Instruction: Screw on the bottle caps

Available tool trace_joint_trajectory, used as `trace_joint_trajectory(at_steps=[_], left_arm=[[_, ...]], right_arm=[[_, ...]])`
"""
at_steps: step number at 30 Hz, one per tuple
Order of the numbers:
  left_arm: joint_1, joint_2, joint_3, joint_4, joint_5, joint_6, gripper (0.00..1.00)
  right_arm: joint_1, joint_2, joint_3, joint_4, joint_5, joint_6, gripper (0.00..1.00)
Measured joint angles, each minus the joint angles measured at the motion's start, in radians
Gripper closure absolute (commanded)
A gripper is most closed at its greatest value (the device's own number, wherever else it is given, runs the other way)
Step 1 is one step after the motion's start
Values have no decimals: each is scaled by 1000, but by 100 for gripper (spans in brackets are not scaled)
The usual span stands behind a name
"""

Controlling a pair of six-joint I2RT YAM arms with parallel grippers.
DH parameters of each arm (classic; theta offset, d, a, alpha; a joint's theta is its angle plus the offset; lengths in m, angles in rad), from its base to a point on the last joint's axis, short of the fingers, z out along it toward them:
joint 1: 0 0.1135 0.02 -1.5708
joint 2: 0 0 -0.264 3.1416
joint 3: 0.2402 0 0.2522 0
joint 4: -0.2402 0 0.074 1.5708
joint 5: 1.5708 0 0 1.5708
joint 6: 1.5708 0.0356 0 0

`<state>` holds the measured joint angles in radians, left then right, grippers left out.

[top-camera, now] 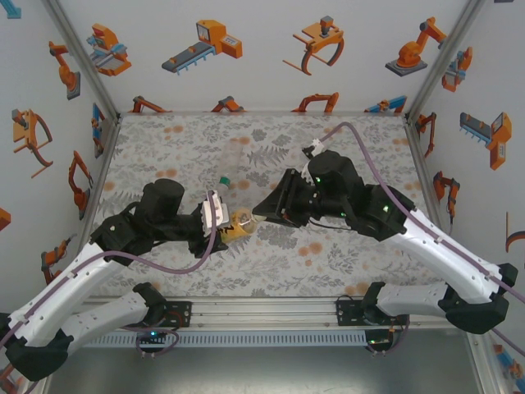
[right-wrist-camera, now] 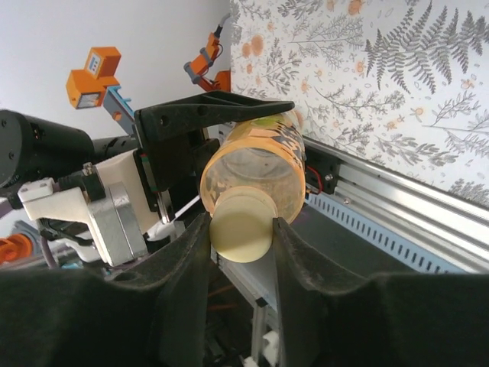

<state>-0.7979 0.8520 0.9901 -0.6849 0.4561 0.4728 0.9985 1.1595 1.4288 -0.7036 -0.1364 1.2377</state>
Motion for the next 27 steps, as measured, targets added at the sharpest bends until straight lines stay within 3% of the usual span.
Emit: trace_joint_trajectory(at_steps=[4, 10, 20, 27], left_arm=[[-5, 0, 0, 39, 37, 1, 100], [-7, 14, 13, 21, 82, 21, 100], [-32, 44, 77, -77, 107, 71, 100], [-88, 108, 142, -154, 105, 101, 100]], right_arm=[[10, 4, 49, 5, -2, -145, 41], [11, -40, 90, 29, -52, -524, 41], [12, -93, 106, -19, -327, -1341, 45], [13, -92, 92, -55, -436, -1658, 46]])
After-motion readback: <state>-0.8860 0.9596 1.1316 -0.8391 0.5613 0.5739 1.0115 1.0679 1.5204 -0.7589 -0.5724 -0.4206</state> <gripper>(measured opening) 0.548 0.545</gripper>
